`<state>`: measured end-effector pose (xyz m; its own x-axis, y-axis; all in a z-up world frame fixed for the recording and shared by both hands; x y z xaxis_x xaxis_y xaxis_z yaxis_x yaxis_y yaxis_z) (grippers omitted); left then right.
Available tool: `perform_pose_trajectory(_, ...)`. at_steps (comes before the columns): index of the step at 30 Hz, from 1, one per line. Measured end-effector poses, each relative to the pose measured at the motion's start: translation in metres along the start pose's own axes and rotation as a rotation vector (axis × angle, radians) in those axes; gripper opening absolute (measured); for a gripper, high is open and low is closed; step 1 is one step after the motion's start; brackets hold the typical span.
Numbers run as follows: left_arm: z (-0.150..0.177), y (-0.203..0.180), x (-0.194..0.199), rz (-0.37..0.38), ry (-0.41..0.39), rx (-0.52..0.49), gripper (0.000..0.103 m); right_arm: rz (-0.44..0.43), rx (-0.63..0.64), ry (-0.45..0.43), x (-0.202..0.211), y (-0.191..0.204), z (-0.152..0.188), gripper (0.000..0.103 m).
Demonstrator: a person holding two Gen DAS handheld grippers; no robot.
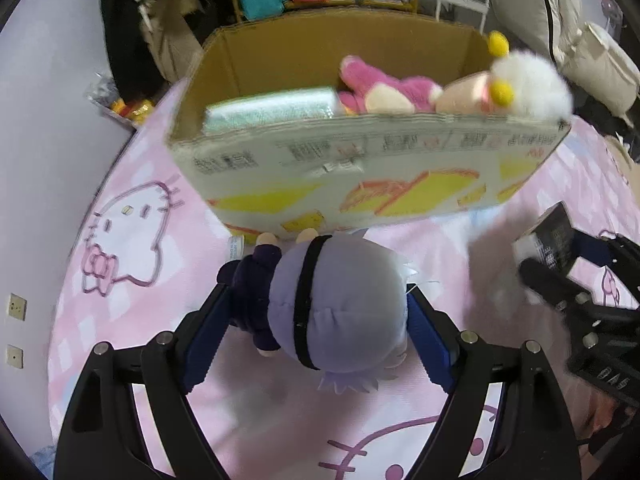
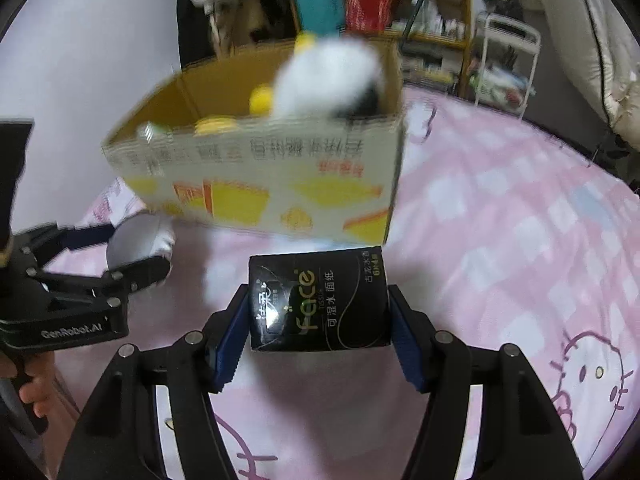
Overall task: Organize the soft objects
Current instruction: 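Lift the doll and black tissue pack and carry both over the box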
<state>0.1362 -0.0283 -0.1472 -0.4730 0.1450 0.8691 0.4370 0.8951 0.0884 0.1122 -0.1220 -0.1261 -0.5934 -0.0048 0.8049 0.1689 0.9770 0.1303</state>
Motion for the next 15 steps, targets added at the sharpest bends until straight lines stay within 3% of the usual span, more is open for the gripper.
perform_pose_trajectory(8,-0.002,0.008,0.054,-0.025,-0.141,0.063,0.083,-0.04,-0.012,-0.219,0.052,-0.002,-0.02,0.068)
perform_pose_trajectory(9,-0.013,0.004,0.056,-0.032,-0.162,0.063,0.083,-0.041,-0.009,-0.243,0.057,0.0,-0.022,0.068)
perform_pose_trajectory(15,-0.021,0.007,0.112,-0.052,-0.376,0.073,0.083,-0.039,0.017,-0.344,0.083,0.01,-0.033,0.068)
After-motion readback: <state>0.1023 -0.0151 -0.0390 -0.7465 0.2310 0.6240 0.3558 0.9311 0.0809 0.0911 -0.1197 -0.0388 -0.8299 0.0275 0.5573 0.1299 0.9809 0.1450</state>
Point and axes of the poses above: each gripper's, at about its wrist camera, not at the fingertips, and x roughly against the way its jaws point, y to its left, z to its underside, the point moved 5 cm from there along -x, roughly the way its jaws point, and after that the axes turned 2 degrees about -x, right-handed, at the moved point
